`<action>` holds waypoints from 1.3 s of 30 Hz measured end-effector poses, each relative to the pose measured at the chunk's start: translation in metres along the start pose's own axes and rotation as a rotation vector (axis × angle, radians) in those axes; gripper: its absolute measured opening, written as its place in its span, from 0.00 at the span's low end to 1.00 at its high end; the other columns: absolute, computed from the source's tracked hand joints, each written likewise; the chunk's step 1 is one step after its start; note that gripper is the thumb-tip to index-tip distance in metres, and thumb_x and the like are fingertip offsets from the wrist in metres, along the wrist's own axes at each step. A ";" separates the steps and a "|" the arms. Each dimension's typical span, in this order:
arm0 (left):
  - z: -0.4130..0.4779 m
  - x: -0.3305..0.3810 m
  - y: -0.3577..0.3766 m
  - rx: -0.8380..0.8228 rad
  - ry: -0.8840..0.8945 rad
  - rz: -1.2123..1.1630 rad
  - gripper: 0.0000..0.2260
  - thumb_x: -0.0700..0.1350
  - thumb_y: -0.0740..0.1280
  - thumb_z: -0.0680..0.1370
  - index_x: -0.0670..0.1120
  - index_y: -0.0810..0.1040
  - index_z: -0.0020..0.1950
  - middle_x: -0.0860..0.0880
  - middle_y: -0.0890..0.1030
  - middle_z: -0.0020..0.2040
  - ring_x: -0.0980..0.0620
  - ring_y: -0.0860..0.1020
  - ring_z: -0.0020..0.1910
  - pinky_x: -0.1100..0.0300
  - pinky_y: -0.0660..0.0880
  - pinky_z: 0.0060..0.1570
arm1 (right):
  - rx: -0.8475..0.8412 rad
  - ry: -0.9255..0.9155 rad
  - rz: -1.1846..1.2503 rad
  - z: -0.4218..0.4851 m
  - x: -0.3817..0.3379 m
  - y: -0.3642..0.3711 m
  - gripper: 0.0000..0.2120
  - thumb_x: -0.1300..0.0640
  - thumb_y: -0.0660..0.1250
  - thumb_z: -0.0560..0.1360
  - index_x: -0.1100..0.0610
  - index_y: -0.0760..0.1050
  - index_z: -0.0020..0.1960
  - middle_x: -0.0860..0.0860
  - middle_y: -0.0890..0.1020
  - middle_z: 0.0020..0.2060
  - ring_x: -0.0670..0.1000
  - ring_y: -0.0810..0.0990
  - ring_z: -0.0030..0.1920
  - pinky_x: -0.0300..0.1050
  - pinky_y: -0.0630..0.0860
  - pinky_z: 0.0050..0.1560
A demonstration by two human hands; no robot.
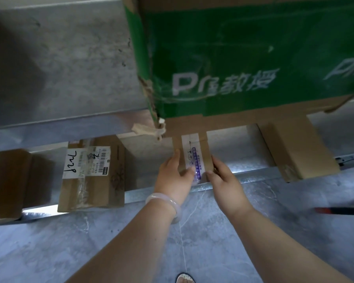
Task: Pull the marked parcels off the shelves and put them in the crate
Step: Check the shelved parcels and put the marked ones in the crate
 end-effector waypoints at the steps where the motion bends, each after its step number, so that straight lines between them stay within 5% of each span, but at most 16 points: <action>1: -0.002 -0.001 -0.003 0.020 0.000 -0.015 0.27 0.54 0.66 0.78 0.55 0.65 0.76 0.49 0.72 0.70 0.50 0.74 0.66 0.54 0.71 0.66 | 0.010 -0.018 0.007 -0.006 -0.001 0.001 0.22 0.59 0.59 0.79 0.39 0.72 0.68 0.37 0.79 0.59 0.38 0.75 0.60 0.39 0.71 0.60; 3: -0.007 -0.003 -0.008 0.054 -0.025 -0.049 0.32 0.58 0.70 0.74 0.55 0.63 0.76 0.49 0.71 0.70 0.49 0.74 0.65 0.60 0.70 0.63 | 0.038 -0.060 0.013 -0.018 -0.005 0.005 0.22 0.60 0.59 0.80 0.45 0.70 0.71 0.41 0.74 0.66 0.40 0.71 0.66 0.43 0.67 0.69; 8: -0.016 -0.008 -0.014 0.088 -0.052 -0.125 0.45 0.62 0.76 0.66 0.56 0.59 0.78 0.50 0.69 0.72 0.50 0.71 0.69 0.60 0.67 0.67 | 0.058 -0.136 0.072 -0.035 -0.016 0.013 0.23 0.67 0.57 0.78 0.48 0.75 0.67 0.39 0.74 0.65 0.36 0.70 0.67 0.35 0.66 0.68; 10: -0.018 -0.012 -0.017 0.085 -0.067 -0.134 0.44 0.61 0.77 0.66 0.57 0.60 0.78 0.50 0.70 0.72 0.51 0.72 0.68 0.56 0.68 0.68 | 0.031 -0.126 0.058 -0.037 -0.014 0.014 0.24 0.68 0.56 0.78 0.49 0.76 0.67 0.41 0.75 0.66 0.38 0.70 0.67 0.40 0.65 0.71; 14: -0.024 -0.021 -0.027 0.079 -0.094 -0.175 0.39 0.59 0.75 0.69 0.60 0.61 0.77 0.54 0.70 0.71 0.53 0.72 0.66 0.62 0.66 0.60 | 0.101 -0.105 -0.019 -0.035 -0.016 -0.005 0.22 0.62 0.62 0.79 0.46 0.71 0.70 0.39 0.73 0.64 0.35 0.70 0.64 0.26 0.65 0.62; 17: -0.028 -0.022 -0.030 0.026 -0.075 -0.275 0.36 0.57 0.74 0.72 0.60 0.62 0.76 0.58 0.72 0.68 0.57 0.70 0.66 0.63 0.65 0.59 | 0.166 0.015 -0.019 -0.027 -0.007 -0.025 0.27 0.52 0.67 0.77 0.45 0.64 0.75 0.42 0.70 0.68 0.42 0.67 0.69 0.41 0.66 0.69; 21: -0.034 -0.015 -0.033 -0.039 -0.013 -0.325 0.31 0.53 0.72 0.75 0.63 0.63 0.75 0.64 0.73 0.62 0.62 0.71 0.62 0.70 0.66 0.57 | 0.009 0.071 0.187 -0.025 -0.004 -0.010 0.23 0.55 0.67 0.78 0.44 0.68 0.71 0.42 0.79 0.61 0.44 0.77 0.62 0.45 0.73 0.64; 25: -0.034 -0.015 -0.046 0.042 0.046 -0.161 0.22 0.52 0.66 0.79 0.60 0.68 0.73 0.54 0.66 0.73 0.55 0.60 0.75 0.68 0.52 0.66 | 0.053 0.031 0.216 -0.030 -0.007 -0.003 0.22 0.57 0.66 0.79 0.41 0.70 0.69 0.39 0.80 0.59 0.40 0.79 0.58 0.46 0.74 0.63; 29: -0.037 -0.019 -0.061 0.186 0.066 -0.069 0.18 0.49 0.65 0.80 0.55 0.73 0.71 0.49 0.72 0.63 0.59 0.75 0.54 0.80 0.63 0.48 | 0.080 -0.016 0.204 -0.039 -0.016 0.007 0.23 0.59 0.64 0.79 0.39 0.71 0.69 0.35 0.79 0.58 0.34 0.77 0.57 0.41 0.74 0.61; 34: -0.039 -0.031 -0.052 0.169 0.013 -0.032 0.46 0.66 0.70 0.68 0.52 0.56 0.80 0.49 0.67 0.73 0.50 0.66 0.72 0.57 0.64 0.69 | 0.108 -0.093 0.183 -0.051 -0.027 0.025 0.25 0.63 0.61 0.79 0.33 0.70 0.62 0.33 0.70 0.60 0.38 0.73 0.63 0.39 0.70 0.65; 39: -0.039 -0.032 -0.046 0.157 0.001 0.011 0.58 0.71 0.70 0.58 0.55 0.46 0.80 0.50 0.60 0.75 0.49 0.59 0.75 0.58 0.58 0.69 | 0.074 -0.179 0.092 -0.056 -0.037 0.038 0.26 0.64 0.58 0.80 0.33 0.68 0.63 0.36 0.69 0.62 0.28 0.67 0.60 0.20 0.66 0.53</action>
Point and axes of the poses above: each hand's wrist, its own z-axis towards the middle knuckle, its own y-axis out of the palm, x = y × z, the point moved 10 cm from there along z, towards the middle knuckle
